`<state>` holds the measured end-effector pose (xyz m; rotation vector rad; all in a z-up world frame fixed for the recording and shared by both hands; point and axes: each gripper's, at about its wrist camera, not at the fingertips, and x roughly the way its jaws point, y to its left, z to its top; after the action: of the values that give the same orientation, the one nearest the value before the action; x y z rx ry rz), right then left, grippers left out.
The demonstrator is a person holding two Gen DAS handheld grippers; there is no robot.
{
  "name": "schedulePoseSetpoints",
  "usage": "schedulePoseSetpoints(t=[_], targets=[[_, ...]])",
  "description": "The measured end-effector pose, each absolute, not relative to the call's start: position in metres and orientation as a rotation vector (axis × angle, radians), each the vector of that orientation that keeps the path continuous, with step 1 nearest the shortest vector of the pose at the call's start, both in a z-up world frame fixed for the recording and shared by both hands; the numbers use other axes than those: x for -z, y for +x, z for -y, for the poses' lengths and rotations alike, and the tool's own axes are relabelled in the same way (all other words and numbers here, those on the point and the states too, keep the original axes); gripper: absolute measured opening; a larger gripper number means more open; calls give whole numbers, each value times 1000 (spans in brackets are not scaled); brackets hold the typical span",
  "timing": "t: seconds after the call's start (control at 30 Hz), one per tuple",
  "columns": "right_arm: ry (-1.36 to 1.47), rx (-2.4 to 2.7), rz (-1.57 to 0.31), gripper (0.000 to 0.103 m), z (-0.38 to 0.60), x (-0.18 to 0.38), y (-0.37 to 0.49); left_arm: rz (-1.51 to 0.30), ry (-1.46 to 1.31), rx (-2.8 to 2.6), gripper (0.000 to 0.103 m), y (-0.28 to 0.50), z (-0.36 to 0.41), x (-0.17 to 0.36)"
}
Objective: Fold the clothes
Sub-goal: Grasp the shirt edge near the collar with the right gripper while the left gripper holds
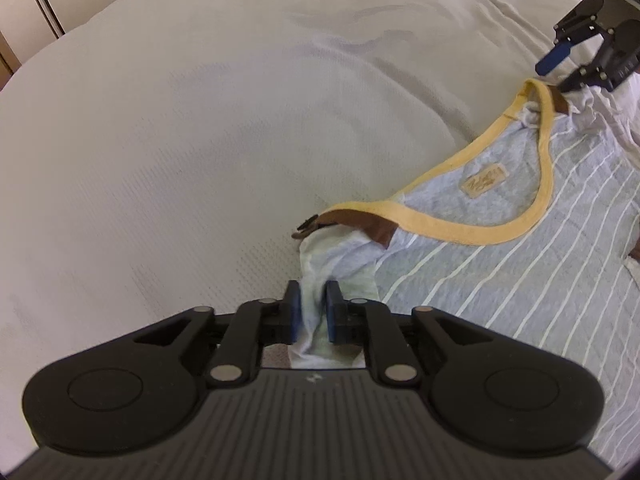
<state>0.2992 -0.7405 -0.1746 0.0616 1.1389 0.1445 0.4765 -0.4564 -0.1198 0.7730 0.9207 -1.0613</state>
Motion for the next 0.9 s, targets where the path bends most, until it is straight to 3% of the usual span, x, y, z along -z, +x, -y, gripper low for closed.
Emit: schedulePoseSetpoints(t=[0.3, 0.77, 0.8, 0.87, 0.9], targets=[[-16, -227, -1201, 49, 708, 203, 297, -929, 804, 1079, 14, 473, 447, 127], [-184, -306, -1239, 45, 702, 182, 278, -919, 810, 1114, 13, 472, 440, 129], [-227, -295, -1245, 39, 703, 184, 275, -913, 808, 1110, 9, 472, 439, 129], [-272, -240, -1234, 6, 707, 184, 271, -894, 802, 1091, 5, 473, 436, 127], [-267, -182, -1217, 0, 713, 181, 269, -892, 790, 1083, 5, 474, 433, 126]])
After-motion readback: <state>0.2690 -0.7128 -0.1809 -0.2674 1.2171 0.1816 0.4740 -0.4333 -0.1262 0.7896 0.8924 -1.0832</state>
